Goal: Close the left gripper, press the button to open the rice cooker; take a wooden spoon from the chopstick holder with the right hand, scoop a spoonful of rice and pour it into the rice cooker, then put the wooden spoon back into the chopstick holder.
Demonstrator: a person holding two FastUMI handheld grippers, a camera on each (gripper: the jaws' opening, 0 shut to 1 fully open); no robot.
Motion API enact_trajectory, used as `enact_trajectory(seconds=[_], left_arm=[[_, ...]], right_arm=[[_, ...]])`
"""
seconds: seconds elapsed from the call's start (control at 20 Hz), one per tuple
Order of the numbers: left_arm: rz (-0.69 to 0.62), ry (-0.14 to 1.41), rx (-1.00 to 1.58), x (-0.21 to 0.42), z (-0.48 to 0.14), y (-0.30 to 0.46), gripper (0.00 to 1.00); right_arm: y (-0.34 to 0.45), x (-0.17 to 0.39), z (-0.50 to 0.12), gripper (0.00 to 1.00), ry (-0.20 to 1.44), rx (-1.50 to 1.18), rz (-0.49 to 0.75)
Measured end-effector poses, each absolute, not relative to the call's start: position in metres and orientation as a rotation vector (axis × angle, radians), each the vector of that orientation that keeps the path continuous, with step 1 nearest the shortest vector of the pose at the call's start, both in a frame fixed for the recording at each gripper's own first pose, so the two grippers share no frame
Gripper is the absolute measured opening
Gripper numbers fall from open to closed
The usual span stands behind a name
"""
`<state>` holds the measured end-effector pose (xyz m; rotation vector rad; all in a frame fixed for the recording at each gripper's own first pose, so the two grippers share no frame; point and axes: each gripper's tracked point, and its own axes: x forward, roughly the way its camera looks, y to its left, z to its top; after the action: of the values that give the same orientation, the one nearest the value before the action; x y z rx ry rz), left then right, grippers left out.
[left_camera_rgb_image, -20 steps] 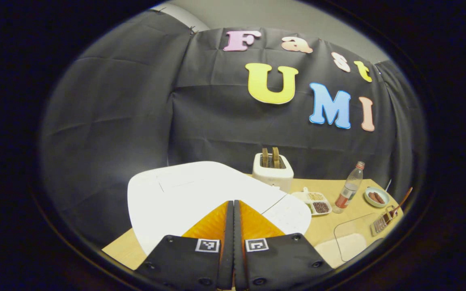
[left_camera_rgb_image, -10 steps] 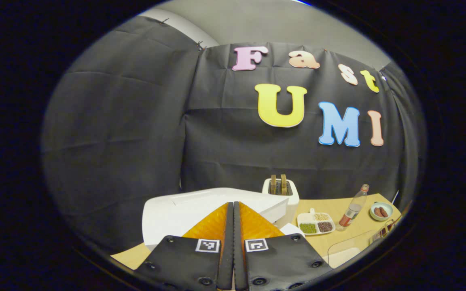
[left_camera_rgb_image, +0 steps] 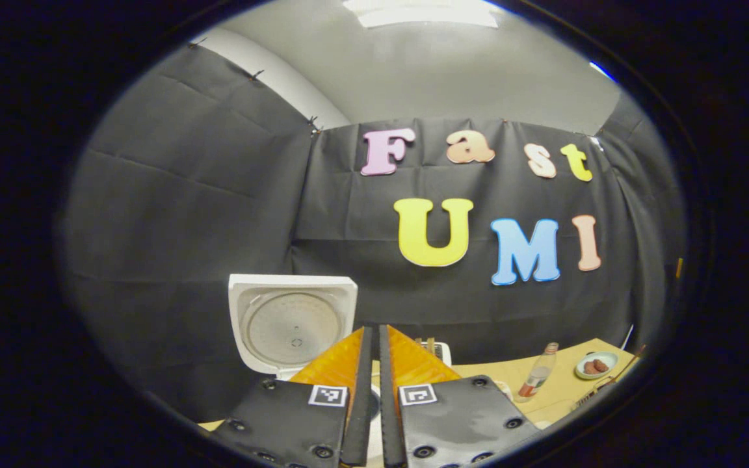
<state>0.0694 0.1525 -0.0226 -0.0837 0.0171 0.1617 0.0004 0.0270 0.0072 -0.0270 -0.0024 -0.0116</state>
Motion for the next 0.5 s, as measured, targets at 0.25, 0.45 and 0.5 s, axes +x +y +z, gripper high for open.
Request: enact_trajectory(seconds=[0.25,0.45,0.5], left_arm=[[0.117,-0.024,-0.068,0.035,0.002,0.112,0.68],[0.095,-0.036,-0.047,0.013,0.011,0.086,0.96],[0.098,-0.032,-0.045,0.009,0.012,0.083,0.97]], right_arm=[[0.006,0.007,0.001,0.97,0.008,0.013,-0.013],[-0.012,0.016,-0.014,0.97,0.031,0.028,-0.015],[-0.017,0.019,-0.019,0.97,0.044,0.035,-0.017]])
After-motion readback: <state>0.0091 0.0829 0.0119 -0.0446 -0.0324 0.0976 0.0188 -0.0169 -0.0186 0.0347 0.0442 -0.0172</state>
